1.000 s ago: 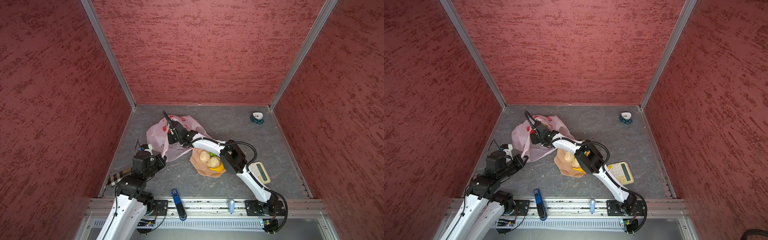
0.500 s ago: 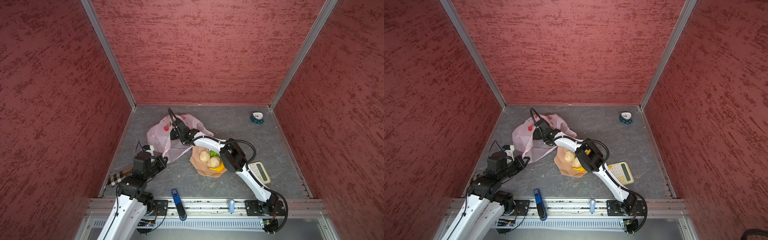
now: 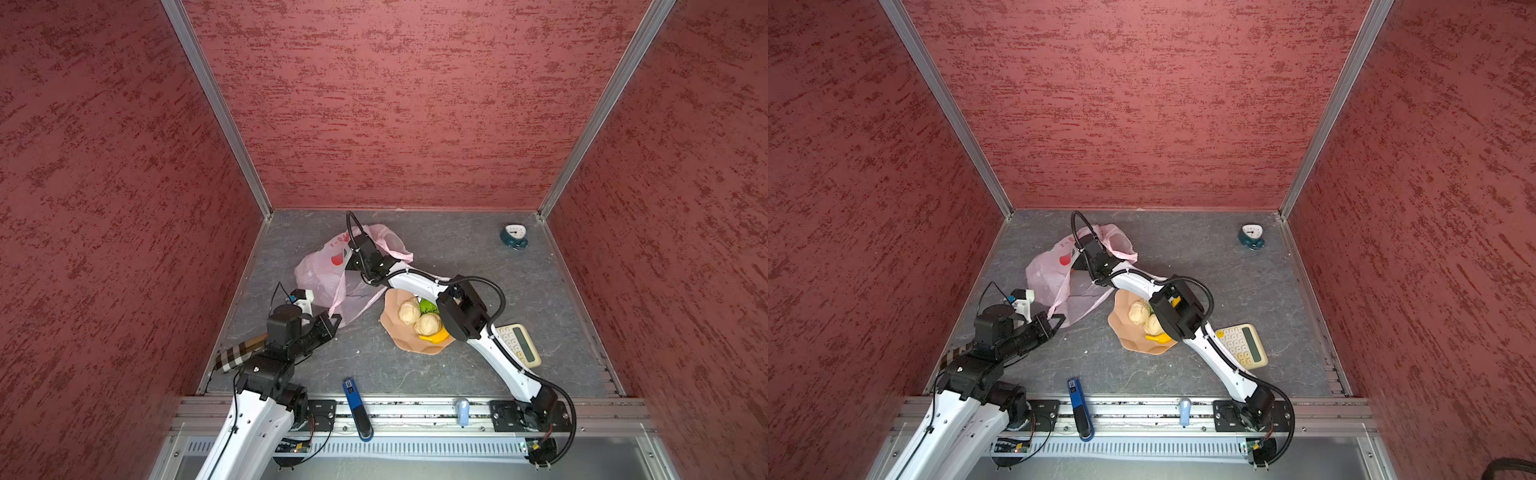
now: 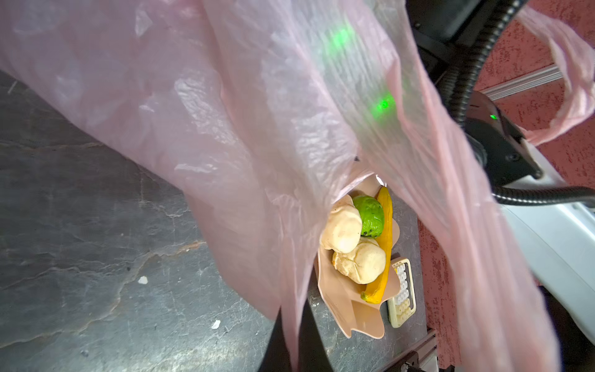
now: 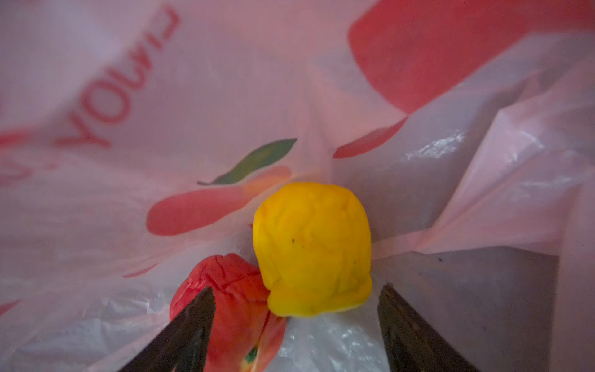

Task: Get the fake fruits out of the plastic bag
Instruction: 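Close the right gripper on the yellow lemon inside the bag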

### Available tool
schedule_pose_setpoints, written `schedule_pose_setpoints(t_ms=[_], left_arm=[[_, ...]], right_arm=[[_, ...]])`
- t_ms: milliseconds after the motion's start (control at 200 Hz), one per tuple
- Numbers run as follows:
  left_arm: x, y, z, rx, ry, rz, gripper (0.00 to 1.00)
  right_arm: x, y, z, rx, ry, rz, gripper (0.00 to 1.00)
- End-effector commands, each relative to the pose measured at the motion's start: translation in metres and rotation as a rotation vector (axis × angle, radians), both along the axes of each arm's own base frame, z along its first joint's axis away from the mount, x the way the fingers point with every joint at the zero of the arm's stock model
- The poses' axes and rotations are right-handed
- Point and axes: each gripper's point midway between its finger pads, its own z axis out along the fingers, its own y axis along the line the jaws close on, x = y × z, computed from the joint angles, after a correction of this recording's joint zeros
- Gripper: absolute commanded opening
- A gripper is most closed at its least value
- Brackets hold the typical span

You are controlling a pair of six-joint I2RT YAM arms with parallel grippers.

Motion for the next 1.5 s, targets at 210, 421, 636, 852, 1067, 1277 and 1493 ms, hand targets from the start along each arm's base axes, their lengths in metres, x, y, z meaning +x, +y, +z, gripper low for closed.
schedule_pose_setpoints(t_ms=[210,421,636,852,1067,1277,1493], left_arm=[[-0.006,-0.018,0.024,-0.051,-0.106,-0.126,0.06],[-0.014,-0.022,0.033,-0.077,-0.151,-0.161,0.06],[-0.017,-0.023,0.035,-0.093,-0.171,-0.169,0.06],[-0.017,-0.023,0.029,-0.09,-0.162,-0.167,0.06],[-0.013,-0.021,0.021,-0.082,-0.151,-0.149,0.06],[-0.01,-0.025,0.02,-0.092,-0.153,-0.167,0.06],[-0.01,-0.025,0.019,-0.093,-0.149,-0.165,0.06]], right_arm=[[0.014,0.001,0.008,0.072,0.001,-0.041,0.82],[0.013,0.007,0.001,0.089,0.026,-0.026,0.82],[0.01,0.009,-0.007,0.084,0.046,-0.015,0.8],[0.004,0.015,-0.012,0.064,0.069,0.019,0.79],[-0.006,0.026,-0.015,0.055,0.079,0.063,0.79],[-0.011,0.031,-0.027,0.058,0.104,0.084,0.79],[-0.011,0.034,-0.033,0.072,0.112,0.093,0.73]])
